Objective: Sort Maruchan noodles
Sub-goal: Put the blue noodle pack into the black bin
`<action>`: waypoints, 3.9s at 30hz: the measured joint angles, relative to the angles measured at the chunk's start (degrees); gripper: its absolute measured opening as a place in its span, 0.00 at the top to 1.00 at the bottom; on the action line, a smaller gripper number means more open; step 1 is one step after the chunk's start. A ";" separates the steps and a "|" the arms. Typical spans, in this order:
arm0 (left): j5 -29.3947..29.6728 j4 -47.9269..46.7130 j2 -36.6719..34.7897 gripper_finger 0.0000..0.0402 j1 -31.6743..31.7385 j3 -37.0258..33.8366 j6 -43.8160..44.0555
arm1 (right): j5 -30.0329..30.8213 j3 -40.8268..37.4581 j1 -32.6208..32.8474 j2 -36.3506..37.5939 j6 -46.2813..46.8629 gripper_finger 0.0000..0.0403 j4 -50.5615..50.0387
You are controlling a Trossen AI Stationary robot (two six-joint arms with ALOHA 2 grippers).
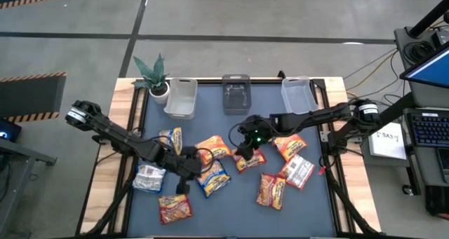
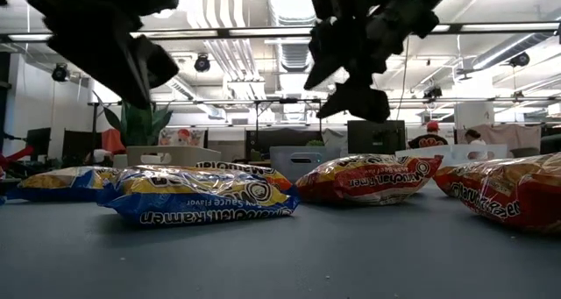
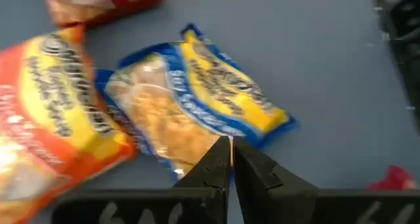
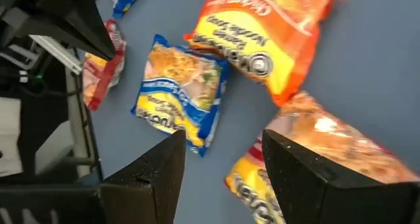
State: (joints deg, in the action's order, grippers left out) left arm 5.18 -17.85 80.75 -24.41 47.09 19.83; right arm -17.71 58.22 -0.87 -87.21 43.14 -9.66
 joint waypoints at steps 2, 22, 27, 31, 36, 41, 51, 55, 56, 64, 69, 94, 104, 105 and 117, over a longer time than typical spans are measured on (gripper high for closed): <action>0.07 1.67 0.02 1.00 -1.07 -0.21 0.48 | -0.36 1.28 0.68 -1.29 0.37 0.50 0.06; 1.30 20.12 12.40 1.00 -5.22 -5.77 4.43 | -0.29 12.76 6.88 -14.38 2.53 0.25 -3.42; 1.82 22.17 12.70 1.00 -5.24 -6.93 3.72 | -0.09 12.76 7.64 -17.00 3.12 0.20 -1.45; 3.12 22.95 12.70 1.00 -5.26 -8.34 4.56 | 2.26 12.76 7.64 -18.71 2.61 0.19 -1.58; 3.43 26.87 12.90 1.00 -5.22 -11.75 7.37 | 4.48 12.76 7.46 -19.64 1.31 0.19 -0.67; 3.39 32.43 12.88 1.00 -5.27 -15.23 11.49 | 7.11 12.76 7.25 -19.75 0.71 0.19 -0.23; 0.40 32.82 9.31 1.00 -5.67 -12.70 5.77 | 7.40 12.96 7.25 -23.57 0.37 0.19 3.20; 6.48 34.28 10.15 1.00 -5.65 -12.20 1.58 | 7.41 13.04 7.25 -24.66 -0.12 0.19 3.39; 6.72 34.38 10.53 1.00 -5.57 -12.50 1.54 | 7.38 13.02 7.25 -24.64 -0.21 0.19 3.47; 7.69 37.82 12.66 1.00 -5.55 -15.85 7.92 | 7.34 13.51 7.40 -25.14 -0.82 0.20 5.06; 7.73 38.83 13.13 1.00 -5.55 -18.45 9.77 | 7.21 13.57 7.44 -25.43 -3.15 0.24 8.69; 12.72 41.99 12.82 1.00 -5.52 -20.85 12.18 | 5.77 13.37 7.30 -25.59 -5.15 0.71 16.81; 12.35 39.33 3.74 1.00 -5.52 -20.87 6.78 | 5.31 13.41 7.22 -19.99 -10.17 0.73 12.18; 12.50 38.51 1.99 1.00 -5.48 -20.87 5.82 | 5.41 13.38 7.22 -19.21 -10.48 0.72 11.04; 19.77 25.95 -22.14 1.00 -5.46 -20.76 -9.50 | 15.43 13.24 5.60 -6.61 -18.86 0.72 -1.32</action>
State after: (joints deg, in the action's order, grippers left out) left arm 24.95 8.10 58.61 -29.87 26.33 10.33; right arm -2.28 71.46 4.72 -93.83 24.28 -10.98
